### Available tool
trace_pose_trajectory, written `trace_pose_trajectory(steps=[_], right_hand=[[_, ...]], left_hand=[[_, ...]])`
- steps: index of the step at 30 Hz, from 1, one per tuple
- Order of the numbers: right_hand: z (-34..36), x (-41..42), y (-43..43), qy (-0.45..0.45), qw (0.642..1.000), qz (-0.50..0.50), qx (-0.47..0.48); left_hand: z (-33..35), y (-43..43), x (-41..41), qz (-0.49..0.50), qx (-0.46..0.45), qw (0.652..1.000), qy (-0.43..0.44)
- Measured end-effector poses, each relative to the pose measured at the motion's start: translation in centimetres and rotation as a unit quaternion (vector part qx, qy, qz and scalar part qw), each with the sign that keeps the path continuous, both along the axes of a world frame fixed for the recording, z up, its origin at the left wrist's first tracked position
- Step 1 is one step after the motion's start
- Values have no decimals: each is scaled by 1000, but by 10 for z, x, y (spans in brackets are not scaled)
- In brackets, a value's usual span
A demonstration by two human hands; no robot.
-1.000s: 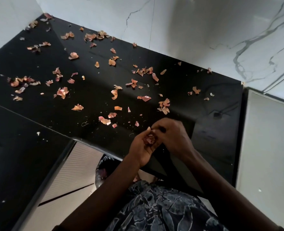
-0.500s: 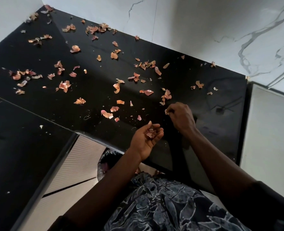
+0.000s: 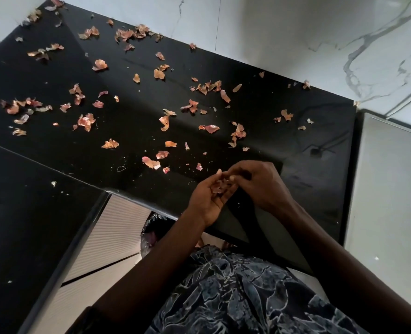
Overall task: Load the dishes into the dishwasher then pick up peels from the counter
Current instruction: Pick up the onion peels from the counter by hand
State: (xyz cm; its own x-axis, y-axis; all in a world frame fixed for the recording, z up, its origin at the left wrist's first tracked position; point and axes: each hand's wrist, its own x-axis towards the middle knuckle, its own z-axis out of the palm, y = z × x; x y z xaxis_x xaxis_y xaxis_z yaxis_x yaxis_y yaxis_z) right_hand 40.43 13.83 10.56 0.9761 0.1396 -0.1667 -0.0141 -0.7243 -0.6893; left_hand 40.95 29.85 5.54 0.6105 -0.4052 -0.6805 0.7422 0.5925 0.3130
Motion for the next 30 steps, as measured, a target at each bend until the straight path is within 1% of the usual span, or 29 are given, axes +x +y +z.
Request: trace_pose_trajectory(steps=[4, 6, 11, 14, 17, 20, 23, 27, 30], right_hand=[[-17, 36, -14, -54, 993, -81, -68], [-26, 56, -17, -50, 987, -111, -108], [-42, 79, 1, -16, 985, -52, -164], [-47, 78, 8, -44, 981, -29, -188], [-47, 71, 8, -68, 981, -12, -179], [-46, 64, 4, -60, 983, -6, -176], [-44, 58, -1, -53, 985, -21, -161], [-25, 45, 1, -60, 991, -62, -106], [-3, 26, 12, -72, 995, -45, -59]], left_hand=[[1, -1, 4, 11, -6, 1000, 17], [2, -2, 4, 18, -6, 1000, 16], [-1, 1, 5, 26, 1, 1000, 16], [-4, 5, 5, 28, 1, 999, 15], [-5, 8, 4, 35, -5, 999, 15], [-6, 9, 5, 37, -9, 999, 13], [-6, 7, 4, 37, -9, 999, 14], [-5, 7, 4, 41, -10, 999, 6], [-2, 6, 5, 42, -11, 999, -7]])
